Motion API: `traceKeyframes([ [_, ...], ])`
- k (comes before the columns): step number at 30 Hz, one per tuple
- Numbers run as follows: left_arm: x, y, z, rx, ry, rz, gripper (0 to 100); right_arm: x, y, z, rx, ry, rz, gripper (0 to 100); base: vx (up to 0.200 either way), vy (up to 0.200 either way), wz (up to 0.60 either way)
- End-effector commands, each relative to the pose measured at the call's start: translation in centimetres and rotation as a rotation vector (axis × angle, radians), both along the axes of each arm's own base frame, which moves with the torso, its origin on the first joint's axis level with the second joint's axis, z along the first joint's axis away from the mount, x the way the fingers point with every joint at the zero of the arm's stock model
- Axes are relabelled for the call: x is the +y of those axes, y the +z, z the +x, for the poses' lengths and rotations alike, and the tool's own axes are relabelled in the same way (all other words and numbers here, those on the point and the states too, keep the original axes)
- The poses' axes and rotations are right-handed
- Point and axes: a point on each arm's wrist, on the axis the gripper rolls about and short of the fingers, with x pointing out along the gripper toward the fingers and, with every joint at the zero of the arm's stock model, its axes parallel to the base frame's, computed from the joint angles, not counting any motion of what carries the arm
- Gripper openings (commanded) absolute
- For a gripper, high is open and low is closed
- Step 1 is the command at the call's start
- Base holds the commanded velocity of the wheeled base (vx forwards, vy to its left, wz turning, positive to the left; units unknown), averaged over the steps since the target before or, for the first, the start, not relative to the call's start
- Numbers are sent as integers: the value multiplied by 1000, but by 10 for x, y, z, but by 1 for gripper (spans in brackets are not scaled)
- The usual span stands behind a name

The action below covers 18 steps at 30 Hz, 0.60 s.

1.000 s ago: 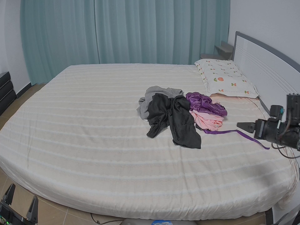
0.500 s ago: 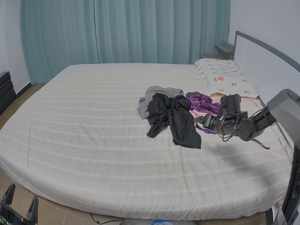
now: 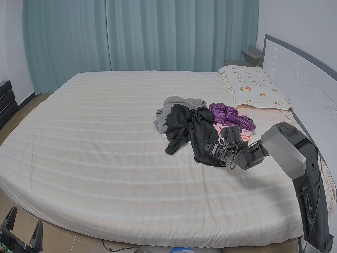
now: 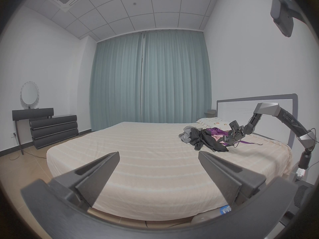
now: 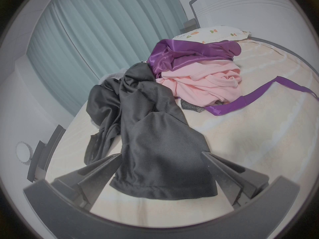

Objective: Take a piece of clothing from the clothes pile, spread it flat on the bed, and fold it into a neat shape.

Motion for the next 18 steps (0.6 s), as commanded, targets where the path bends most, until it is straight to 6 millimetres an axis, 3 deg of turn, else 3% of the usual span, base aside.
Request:
traceKeyframes([
  [1,0,-5,0,6,0,-1,100,-4,-11,6,5,-16,-8,100,0,0,0],
  [8,0,-5,0,6,0,-1,100,-11,-25,14,15,-61,-49,100,0,0,0],
  [18,0,-5,0,6,0,-1,100,-10,-25,21,30,-35,-27,100,0,0,0],
])
